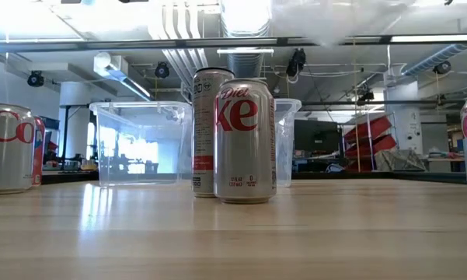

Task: Sort soda cans
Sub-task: Move the transparent bins to the top middle of the table

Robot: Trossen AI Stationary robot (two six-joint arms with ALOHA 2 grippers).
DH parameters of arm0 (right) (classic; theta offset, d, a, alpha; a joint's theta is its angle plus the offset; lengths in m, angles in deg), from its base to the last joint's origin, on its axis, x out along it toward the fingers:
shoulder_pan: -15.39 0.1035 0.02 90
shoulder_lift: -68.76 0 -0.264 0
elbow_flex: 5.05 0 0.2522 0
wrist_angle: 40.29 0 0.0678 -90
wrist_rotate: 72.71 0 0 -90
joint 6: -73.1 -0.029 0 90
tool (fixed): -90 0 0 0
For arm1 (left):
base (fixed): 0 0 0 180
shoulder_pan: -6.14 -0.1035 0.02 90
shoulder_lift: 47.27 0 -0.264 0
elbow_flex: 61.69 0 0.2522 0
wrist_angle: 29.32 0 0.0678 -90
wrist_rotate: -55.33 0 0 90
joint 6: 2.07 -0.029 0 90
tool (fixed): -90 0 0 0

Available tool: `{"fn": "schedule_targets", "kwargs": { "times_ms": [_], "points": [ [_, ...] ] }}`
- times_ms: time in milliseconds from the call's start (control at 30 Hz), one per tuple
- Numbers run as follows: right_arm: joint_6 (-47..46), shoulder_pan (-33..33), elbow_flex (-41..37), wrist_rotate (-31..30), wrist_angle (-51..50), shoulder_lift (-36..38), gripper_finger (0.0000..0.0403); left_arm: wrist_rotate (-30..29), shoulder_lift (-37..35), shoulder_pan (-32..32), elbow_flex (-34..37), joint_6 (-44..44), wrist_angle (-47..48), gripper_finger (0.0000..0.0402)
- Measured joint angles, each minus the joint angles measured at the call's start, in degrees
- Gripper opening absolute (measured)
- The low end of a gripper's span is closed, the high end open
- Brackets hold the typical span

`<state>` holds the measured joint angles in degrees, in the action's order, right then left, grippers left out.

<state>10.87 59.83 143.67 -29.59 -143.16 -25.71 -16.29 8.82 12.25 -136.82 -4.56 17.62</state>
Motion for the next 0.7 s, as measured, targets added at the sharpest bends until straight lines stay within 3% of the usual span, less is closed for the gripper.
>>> {"fn": "schedule_targets", "kwargs": {
  "times_ms": [100, 233, 400, 567, 700],
  "points": [
    [12.18, -1.62, -0.29, -5.01, -0.85, 3.56, 0.0022, -0.01, 1.49, -0.31, 0.0, -0.08, -0.97, 0.0129],
    [30.47, -5.85, -1.81, -5.19, -0.97, 6.69, 0.0022, -0.09, 2.99, -1.62, 0.0, -0.06, -1.11, 0.0129],
    [45.53, -14.38, -9.0, 3.28, -0.92, 9.93, 0.0022, -3.26, 3.21, -2.94, 0.0, 0.24, 0.37, 0.0129],
    [48.41, -23.26, -22.9, 16.04, -0.92, 14.62, 0.0022, -4.28, 2.12, -3.38, 0.0, 2.25, 2.03, 0.0129],
    [46.33, -27.5, -33.35, 17.66, -0.99, 20.44, 0.0022, -4.43, 1.2, -3.37, 0.0, 3.83, 4.76, 0.0129]
  ]
}}
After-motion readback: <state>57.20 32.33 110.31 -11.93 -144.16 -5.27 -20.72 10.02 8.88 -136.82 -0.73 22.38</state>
